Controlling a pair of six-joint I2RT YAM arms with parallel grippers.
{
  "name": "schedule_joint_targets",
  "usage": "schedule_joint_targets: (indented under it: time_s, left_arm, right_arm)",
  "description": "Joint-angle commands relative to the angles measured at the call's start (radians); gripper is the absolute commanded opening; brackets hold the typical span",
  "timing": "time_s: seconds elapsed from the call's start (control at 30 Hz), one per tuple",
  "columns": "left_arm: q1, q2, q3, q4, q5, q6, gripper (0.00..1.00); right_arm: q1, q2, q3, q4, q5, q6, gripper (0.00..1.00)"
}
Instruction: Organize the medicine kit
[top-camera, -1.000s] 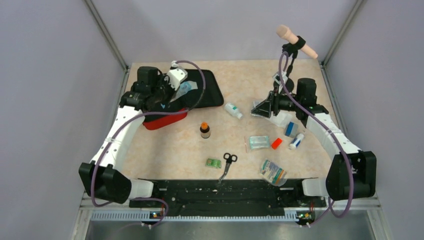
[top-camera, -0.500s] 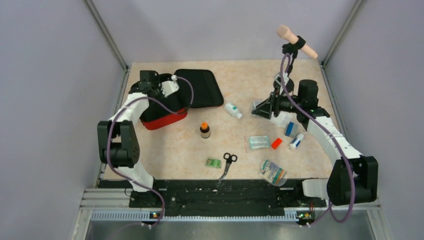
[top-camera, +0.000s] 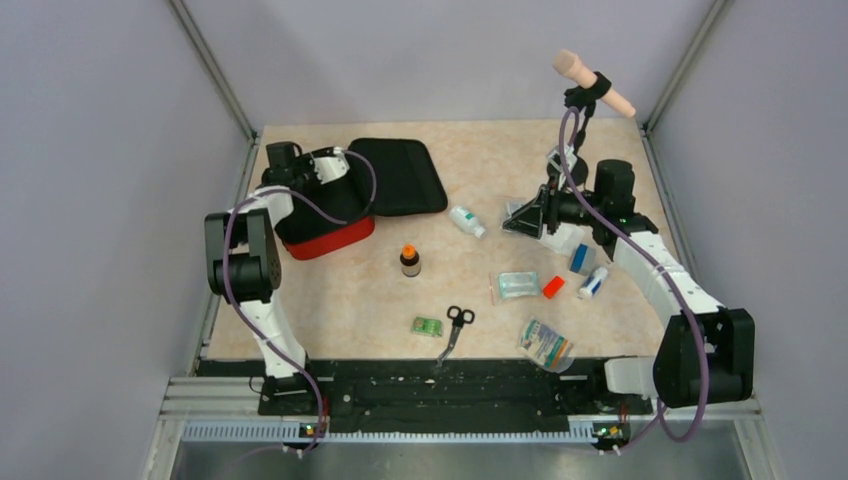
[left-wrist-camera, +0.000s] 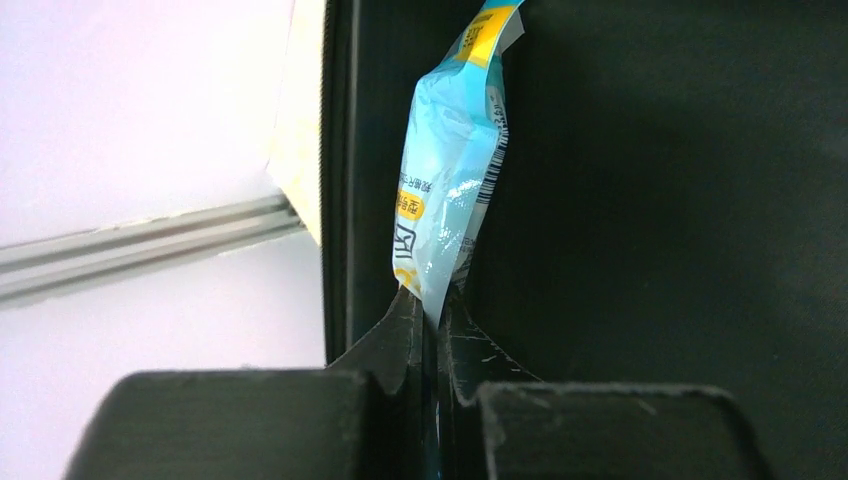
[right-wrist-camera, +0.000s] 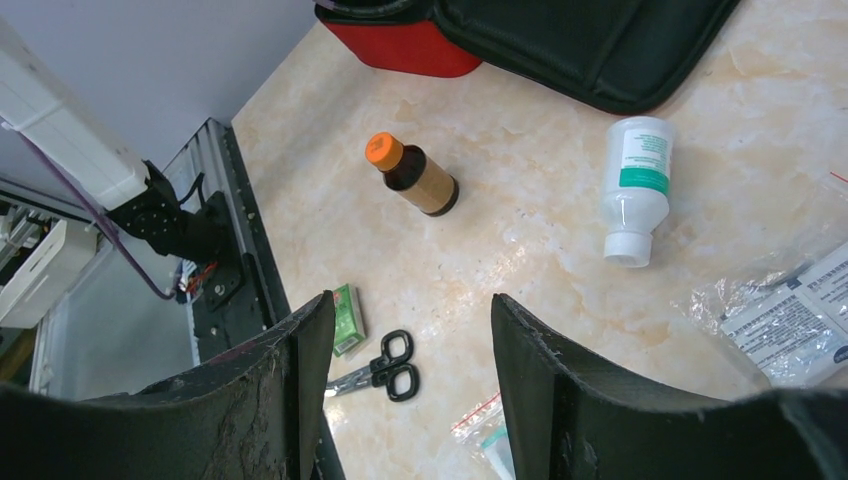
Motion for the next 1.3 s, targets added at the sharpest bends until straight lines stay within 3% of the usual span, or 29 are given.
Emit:
schedule_joint_targets:
  time_s: [0.0,0.07,0.17,0.3,0.5,0.63,0.9,1.13,1.27]
  left_arm:
    - [-0.003,0.031,0.004,0.077,0.087,0.021,0.01]
    - [-0.003,0.050,0.013,0.046,0.066,0.046,0.13]
    - [-0.001,0.067,0.009,0.054,0.021,0.065,0.42]
    - [0.002,0.052,-0.013,0.053,0.007,0.064,0.57]
    - [0.004,0.052,0.042,-0.101,-0.022,0.019,0.58]
    - [0.005,0.067,0.131,-0.290,-0.011,-0.034,0.58]
    - [0.005,0.077,0.099,-0.116,-0.096,-0.088,0.57]
    - [0.003,0.061,0.175,-0.394,-0.025,-0.160,0.59]
    - [0.002,0.027,0.160,-0.438,-0.048,-0.195,0.61]
  right_arm:
    - [0.006,0.004,0.013,0.015,0.002,-0.017,0.58]
    - [0.006,0.006,0.013,0.015,0.003,-0.018,0.58]
    - [0.006,0.012,0.015,0.013,0.001,-0.019,0.58]
    - [0.006,0.018,0.016,0.017,-0.003,-0.018,0.58]
    - [0.006,0.014,0.009,0.025,-0.013,-0.015,0.58]
    - [0.006,0.003,0.001,0.028,-0.013,-0.015,0.58]
    - [0.006,-0.008,-0.009,0.037,-0.011,-0.013,0.59]
    - [0.006,0.000,0.015,-0.005,0.001,-0.033,0.59]
    - [0.006,0.009,0.054,-0.042,0.025,-0.068,0.59]
